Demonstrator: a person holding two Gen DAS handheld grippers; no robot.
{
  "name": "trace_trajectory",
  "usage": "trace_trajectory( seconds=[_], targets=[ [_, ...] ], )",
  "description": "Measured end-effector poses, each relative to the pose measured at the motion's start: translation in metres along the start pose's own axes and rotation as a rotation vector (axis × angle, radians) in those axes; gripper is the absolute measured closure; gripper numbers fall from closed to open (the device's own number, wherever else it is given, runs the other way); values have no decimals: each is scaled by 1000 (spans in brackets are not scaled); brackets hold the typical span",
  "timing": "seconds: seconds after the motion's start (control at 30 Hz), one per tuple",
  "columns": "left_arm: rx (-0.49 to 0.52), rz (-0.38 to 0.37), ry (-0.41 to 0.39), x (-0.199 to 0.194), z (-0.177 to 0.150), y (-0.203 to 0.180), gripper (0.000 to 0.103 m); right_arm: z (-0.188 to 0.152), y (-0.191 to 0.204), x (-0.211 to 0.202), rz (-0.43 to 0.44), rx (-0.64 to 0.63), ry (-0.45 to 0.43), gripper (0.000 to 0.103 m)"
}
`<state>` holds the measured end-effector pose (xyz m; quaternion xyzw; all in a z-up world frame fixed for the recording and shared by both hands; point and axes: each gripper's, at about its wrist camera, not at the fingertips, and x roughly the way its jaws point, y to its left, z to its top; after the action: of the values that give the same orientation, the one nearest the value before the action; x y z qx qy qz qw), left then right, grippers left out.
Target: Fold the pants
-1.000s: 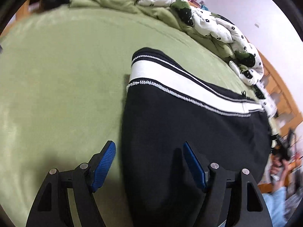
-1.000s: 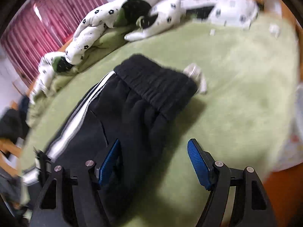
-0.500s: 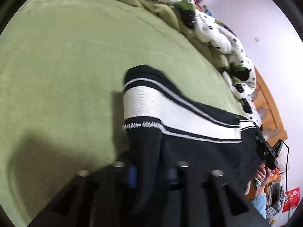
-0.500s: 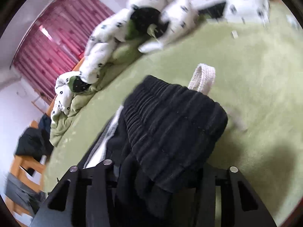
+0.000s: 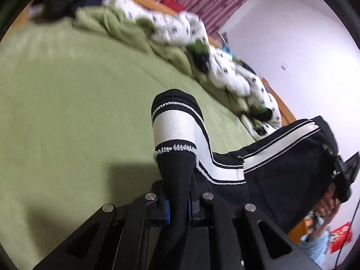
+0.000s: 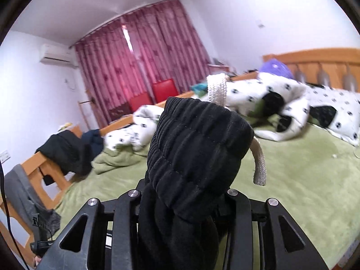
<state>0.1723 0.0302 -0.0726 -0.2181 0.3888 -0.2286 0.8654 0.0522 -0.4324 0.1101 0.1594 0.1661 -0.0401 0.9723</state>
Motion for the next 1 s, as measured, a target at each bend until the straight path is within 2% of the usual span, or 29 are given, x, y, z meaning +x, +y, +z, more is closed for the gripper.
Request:
trace_trajectory(
  seconds=[0.1,0.13,0.2,0.27,0.33,0.4,0.43,0.47,0.5,0.53,0.57,0.63,0.7,0.8,0.87,0.93,1.0],
  targets=[
    [-4,81,-23,-35,26,35,93,0,29,10,78,30,2,65],
    [-8,137,-24,-46,37,51,93,-3,36,17,107,50,7,65],
    [8,218,-21,-53,46,72,93,-13,44,37,145,84,29,65],
    [29,300,-4,-49,53,96,92,-32,44,67,143,89,74,65],
    [26,343,35,-31,50,123,89,-64,33,107,115,87,173,65],
    [1,404,87,-6,42,151,86,-93,17,142,41,56,259,64],
    [-1,425,98,-3,36,161,78,-108,7,156,-13,28,290,64],
    [-1,460,101,-1,29,169,67,-128,-7,176,-97,-1,357,62],
    [5,480,94,0,26,172,64,-138,-16,187,-139,-5,406,62],
    [22,490,77,-3,23,171,61,-152,-33,202,-173,4,492,58],
    [47,523,59,-9,22,168,56,-158,-43,206,-180,3,528,54],
    [104,603,27,-23,19,158,50,-163,-63,203,-135,16,587,50],
    [160,658,-24,-40,13,140,43,-166,-68,189,-142,23,597,43],
    [180,582,-32,-56,4,122,40,-165,-66,154,-203,2,568,43],
    [177,529,-19,-64,-10,115,39,-162,-49,126,-241,-75,512,43],
    [164,494,6,-65,-30,112,34,-160,-29,106,-232,-131,441,43],
    [154,484,53,-51,-50,115,34,-158,-6,97,-176,-176,396,41]
  ],
)
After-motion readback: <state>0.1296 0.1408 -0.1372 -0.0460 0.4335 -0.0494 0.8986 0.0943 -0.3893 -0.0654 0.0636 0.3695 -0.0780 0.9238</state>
